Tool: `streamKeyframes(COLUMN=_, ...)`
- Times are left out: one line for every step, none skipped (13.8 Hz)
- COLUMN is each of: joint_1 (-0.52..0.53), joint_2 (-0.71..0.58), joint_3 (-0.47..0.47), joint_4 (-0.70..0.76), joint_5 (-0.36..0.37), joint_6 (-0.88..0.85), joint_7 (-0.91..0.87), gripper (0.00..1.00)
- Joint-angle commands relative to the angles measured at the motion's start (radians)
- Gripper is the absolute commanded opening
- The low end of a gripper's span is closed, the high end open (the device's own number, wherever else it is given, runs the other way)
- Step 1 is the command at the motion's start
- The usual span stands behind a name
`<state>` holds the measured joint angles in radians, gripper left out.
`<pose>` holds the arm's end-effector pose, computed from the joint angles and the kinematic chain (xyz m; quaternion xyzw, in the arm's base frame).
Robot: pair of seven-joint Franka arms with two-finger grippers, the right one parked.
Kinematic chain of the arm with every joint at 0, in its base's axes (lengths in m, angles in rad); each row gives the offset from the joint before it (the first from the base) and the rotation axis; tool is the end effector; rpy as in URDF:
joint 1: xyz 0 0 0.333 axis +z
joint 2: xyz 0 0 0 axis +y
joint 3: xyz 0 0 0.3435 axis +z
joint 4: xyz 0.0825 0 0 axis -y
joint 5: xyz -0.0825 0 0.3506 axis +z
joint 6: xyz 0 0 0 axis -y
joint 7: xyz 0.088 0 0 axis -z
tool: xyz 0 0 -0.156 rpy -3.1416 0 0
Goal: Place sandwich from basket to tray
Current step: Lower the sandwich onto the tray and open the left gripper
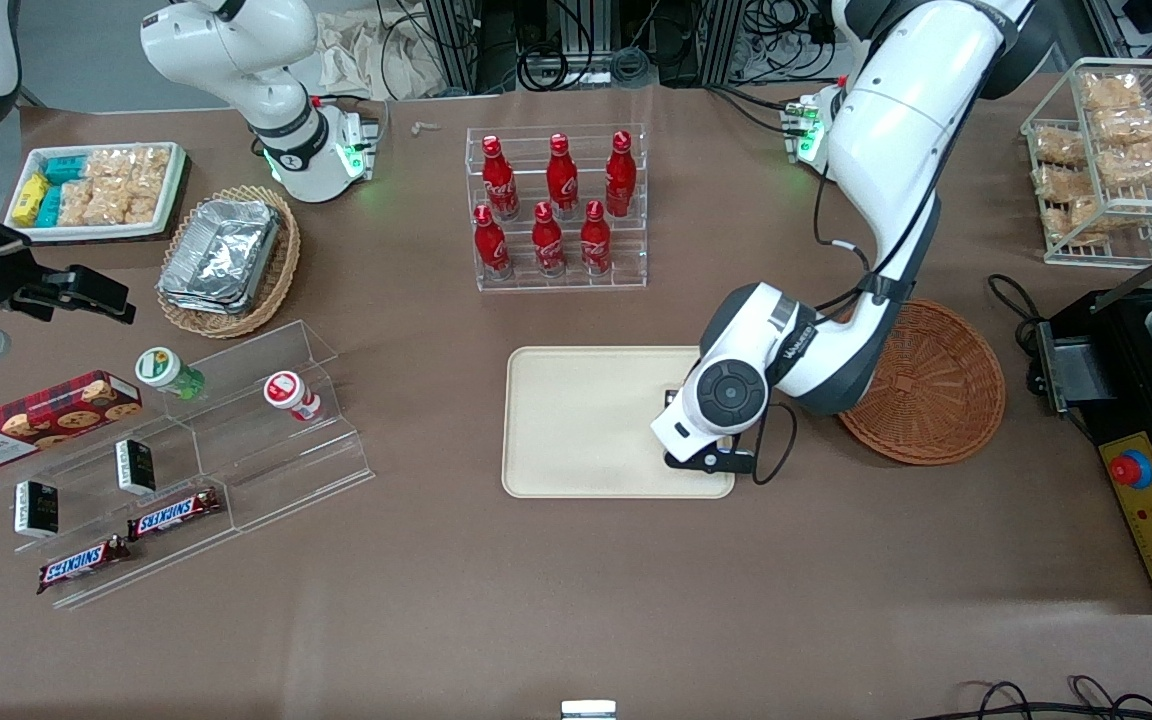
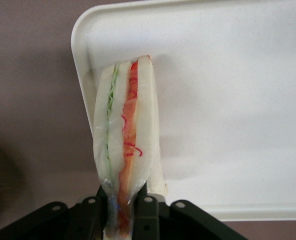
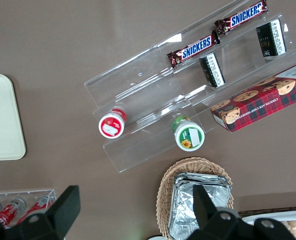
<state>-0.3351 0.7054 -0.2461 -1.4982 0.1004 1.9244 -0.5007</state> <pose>0.5700 -0.3338 0.2358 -0.9900 0.0453 0.1294 0.0336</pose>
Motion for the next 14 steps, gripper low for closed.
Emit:
streamKeyframes(joint_1=-0.012, joint_2=0.000, joint_3=0.008, joint_4=0.001, joint_5=0.045, joint_6=0.005, joint_7=-0.062, gripper=0.99)
streamKeyframes(joint_1=-0.010, joint_2=-0.001, joint_3=0.007, joint_4=0.000, joint_5=0.045, joint_6=-0.002, joint_7=-0.102, gripper=0.99)
streamKeyframes(joint_1=-0.004, joint_2=-0.007, joint_3=0.008, joint_4=-0.002, joint_5=0.045, joint_6=-0.008, joint_7=-0.130, gripper=1.00)
streamKeyframes(joint_1=0.001, joint_2=-0.015, joint_3=0.010, joint_4=0.001, joint_5=0.045, joint_6=-0.028, joint_7=-0.133, gripper=1.00)
streamKeyframes(joint_1=0.007, joint_2=-0.038, joint_3=0.011, joint_4=0.003, joint_5=0.045, joint_6=-0.057, joint_7=-0.130, gripper=1.00)
streamKeyframes(joint_1=0.031, joint_2=-0.064, joint_3=0.010, joint_4=0.004, joint_5=0.044, joint_6=-0.088, joint_7=-0.116, gripper=1.00)
streamKeyframes(joint_1=0.051, joint_2=-0.102, joint_3=0.008, joint_4=0.007, joint_5=0.039, joint_6=-0.117, joint_7=-0.105, gripper=1.00)
streamKeyframes(joint_1=0.082, joint_2=-0.141, joint_3=0.007, joint_4=0.006, joint_5=0.027, joint_6=-0.145, joint_7=-0.063, gripper=1.00)
streamKeyframes(joint_1=0.114, joint_2=-0.176, joint_3=0.005, joint_4=0.006, joint_5=0.021, joint_6=-0.171, joint_7=0.000, gripper=1.00)
streamKeyframes(joint_1=0.143, joint_2=-0.210, joint_3=0.005, joint_4=0.007, joint_5=0.010, joint_6=-0.194, joint_7=0.064, gripper=1.00)
streamKeyframes(joint_1=0.178, joint_2=-0.242, joint_3=0.007, joint_4=0.006, joint_5=0.010, joint_6=-0.212, joint_7=0.124, gripper=1.00)
streamKeyframes(joint_1=0.214, joint_2=-0.271, joint_3=0.007, joint_4=0.007, joint_5=0.010, joint_6=-0.231, joint_7=0.178, gripper=1.00)
streamKeyframes(joint_1=0.240, joint_2=-0.305, joint_3=0.007, joint_4=0.007, joint_5=0.010, joint_6=-0.249, joint_7=0.227, gripper=1.00)
streamKeyframes(joint_1=0.269, joint_2=-0.334, joint_3=0.008, joint_4=0.009, joint_5=0.010, joint_6=-0.265, joint_7=0.275, gripper=1.00)
